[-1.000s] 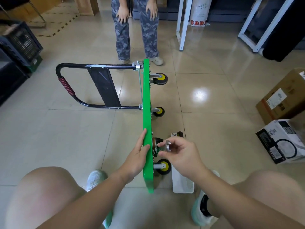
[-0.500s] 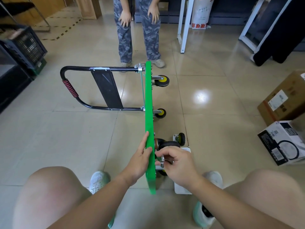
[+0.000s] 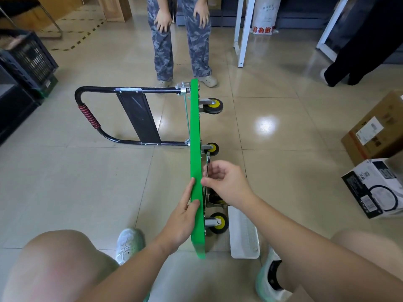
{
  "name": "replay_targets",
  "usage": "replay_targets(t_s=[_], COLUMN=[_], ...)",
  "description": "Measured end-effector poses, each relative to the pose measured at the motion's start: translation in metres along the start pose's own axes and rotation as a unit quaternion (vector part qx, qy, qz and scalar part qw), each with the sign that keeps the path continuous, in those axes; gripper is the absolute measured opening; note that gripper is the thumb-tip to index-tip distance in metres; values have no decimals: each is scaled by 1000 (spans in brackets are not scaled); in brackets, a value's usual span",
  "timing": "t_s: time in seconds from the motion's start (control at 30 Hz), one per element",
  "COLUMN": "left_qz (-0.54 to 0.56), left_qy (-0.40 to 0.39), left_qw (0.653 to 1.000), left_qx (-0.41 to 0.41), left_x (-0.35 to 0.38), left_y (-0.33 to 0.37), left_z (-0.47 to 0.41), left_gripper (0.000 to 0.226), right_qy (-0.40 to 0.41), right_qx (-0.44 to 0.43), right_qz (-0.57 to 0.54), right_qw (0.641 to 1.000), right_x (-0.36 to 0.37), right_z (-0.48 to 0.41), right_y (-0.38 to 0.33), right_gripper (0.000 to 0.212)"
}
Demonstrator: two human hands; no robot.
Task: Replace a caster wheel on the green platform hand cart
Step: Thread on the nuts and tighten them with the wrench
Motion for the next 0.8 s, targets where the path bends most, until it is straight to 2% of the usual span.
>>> replay_targets(t_s=[0.17, 0.27, 0.33, 0.5, 0.6, 0.8], left_qz=[-4, 0, 1, -7, 5, 21], left_qy=[-9, -12, -11, -11, -6, 2], left_qw=[1000, 1000, 1000, 1000, 1000, 1000], left_qx=[2, 3, 0, -1, -2, 3], left_x=[0, 0, 0, 2, 1, 0], left_y=[-1, -3, -3, 2, 1, 3], left_z=[-2, -3, -3, -3, -2, 0], left_gripper=[59, 59, 59, 59, 60, 60], right_qy=[-23, -36, -30, 28, 38, 56], right_qx=[77, 144, 157, 88, 50, 17], right_qz=[-39, -95, -142, -131, -95, -105], right_qw=[996, 984, 977, 987, 994, 993], right_x=[-3, -6, -12, -31, -29, -10], right_z=[-29, -36, -37, -4, 33, 71], right_y=[5, 11, 10, -11, -19, -3], right_gripper=[24, 21, 20, 24, 26, 30])
Point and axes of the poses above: each hand's wrist, its own z-axis away from the middle knuckle, its own x-axis out of the palm, y = z × x, the point moved 3 cm from there along -z, towards the middle knuckle, and after that the axes turned 4 degrees about x, right-handed, at the moved point
